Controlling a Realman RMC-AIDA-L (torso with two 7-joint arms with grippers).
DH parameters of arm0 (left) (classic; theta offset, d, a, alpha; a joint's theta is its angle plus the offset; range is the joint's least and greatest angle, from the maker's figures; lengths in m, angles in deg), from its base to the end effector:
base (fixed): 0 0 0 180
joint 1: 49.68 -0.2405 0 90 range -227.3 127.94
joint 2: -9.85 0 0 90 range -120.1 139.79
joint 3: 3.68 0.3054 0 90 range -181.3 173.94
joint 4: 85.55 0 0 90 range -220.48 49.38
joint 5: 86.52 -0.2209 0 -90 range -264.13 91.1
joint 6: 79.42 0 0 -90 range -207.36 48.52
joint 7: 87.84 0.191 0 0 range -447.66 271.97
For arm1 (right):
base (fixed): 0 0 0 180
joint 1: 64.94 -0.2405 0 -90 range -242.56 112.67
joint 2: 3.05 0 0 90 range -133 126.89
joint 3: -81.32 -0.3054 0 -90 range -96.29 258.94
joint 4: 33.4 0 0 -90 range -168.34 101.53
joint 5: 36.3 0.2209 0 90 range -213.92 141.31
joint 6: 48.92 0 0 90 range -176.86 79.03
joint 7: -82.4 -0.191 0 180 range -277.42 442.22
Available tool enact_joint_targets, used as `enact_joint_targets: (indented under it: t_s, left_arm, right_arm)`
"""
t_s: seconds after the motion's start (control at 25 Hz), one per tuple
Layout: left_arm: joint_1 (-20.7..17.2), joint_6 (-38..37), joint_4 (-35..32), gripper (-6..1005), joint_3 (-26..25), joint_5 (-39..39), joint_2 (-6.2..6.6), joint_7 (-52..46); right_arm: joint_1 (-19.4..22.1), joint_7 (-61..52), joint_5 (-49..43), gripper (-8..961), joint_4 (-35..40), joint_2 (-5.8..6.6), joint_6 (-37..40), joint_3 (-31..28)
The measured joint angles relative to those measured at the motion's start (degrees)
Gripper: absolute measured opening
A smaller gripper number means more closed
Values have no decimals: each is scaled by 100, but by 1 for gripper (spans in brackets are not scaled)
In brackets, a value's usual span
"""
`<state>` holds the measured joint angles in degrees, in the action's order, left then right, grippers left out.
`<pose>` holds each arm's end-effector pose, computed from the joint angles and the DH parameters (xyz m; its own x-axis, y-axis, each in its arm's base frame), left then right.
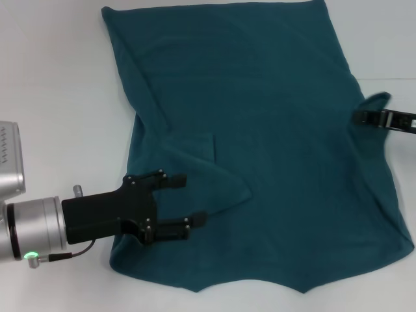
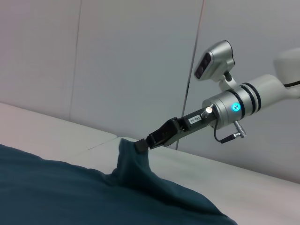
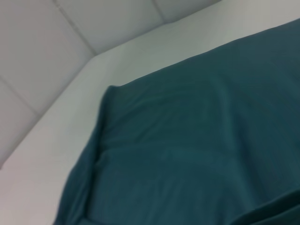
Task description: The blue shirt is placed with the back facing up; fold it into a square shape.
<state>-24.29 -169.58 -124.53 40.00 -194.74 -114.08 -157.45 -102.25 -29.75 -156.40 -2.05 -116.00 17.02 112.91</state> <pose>-0.2724 0.3450 -0.0952 0.7829 0.2241 0.5804 0.3752 -0.9142 -0.1532 0.3372 0.4717 -0.0053 0.3940 -0.6668 -0.6325 -0.9140 -0.3570 -0.1929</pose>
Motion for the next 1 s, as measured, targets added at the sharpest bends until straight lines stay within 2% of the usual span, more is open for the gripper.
enact_joint_targets:
  t_s: [0.24, 0.48, 0.64, 0.88, 1.0]
  left_arm:
    - [-23, 38, 57, 845, -33, 47, 0, 5]
    - [-33, 60, 58, 845, -55, 48, 0, -2]
    - [-33, 71, 58, 845, -60, 48, 0, -2]
    - [-5, 78, 58, 845, -62, 50, 6, -2]
    - [11, 78, 58, 844, -56, 49, 9, 0]
  right_arm:
    - [-230, -30, -16, 29, -4, -112, 46, 497]
    - [-255, -121, -21, 254, 44, -129, 86, 791]
    - [-163, -379, -19, 352, 63, -29, 90, 778]
    - [47, -966, -166, 498, 71, 193, 87, 807]
    - [133, -1219, -308, 674, 72, 257, 99, 806]
